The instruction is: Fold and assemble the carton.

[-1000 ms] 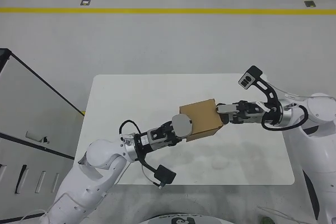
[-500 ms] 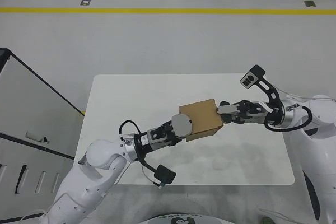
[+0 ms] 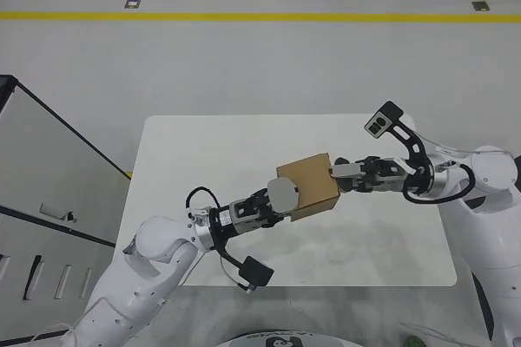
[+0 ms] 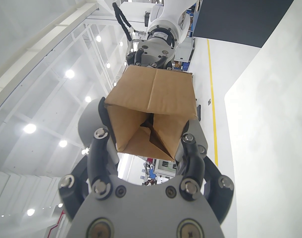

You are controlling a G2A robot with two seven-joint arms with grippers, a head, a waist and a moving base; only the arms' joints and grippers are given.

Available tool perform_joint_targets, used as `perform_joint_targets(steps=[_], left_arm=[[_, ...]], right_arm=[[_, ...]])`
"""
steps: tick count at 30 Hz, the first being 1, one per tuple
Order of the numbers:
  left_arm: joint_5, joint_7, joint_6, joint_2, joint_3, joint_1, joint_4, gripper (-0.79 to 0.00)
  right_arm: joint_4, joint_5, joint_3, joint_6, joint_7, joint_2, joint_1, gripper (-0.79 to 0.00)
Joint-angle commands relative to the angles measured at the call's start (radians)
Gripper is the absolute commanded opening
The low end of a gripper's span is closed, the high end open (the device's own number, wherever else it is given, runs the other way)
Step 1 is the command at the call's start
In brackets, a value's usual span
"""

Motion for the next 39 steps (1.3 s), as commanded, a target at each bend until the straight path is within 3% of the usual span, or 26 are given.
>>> perform_joint_targets(steps=[1,25,39], left_arm=[[-0.006,-0.001,0.005,0.0,0.0,-0.001,0.001,-0.785],[-0.018,-0.007,0.015,0.004,0.014,-0.009,-0.002,-0.785],[-0.016,0.0,0.009,0.008,0.02,-0.006,-0.007,-0.785]], right_arm=[[0.007,0.002,0.003,-0.005,-0.007,0.0,0.002,-0.785],[0.02,0.019,0.008,-0.003,-0.1,0.0,0.001,-0.785],[0.003,0.013,-0.008,0.009,-0.079,0.002,-0.005,-0.785]])
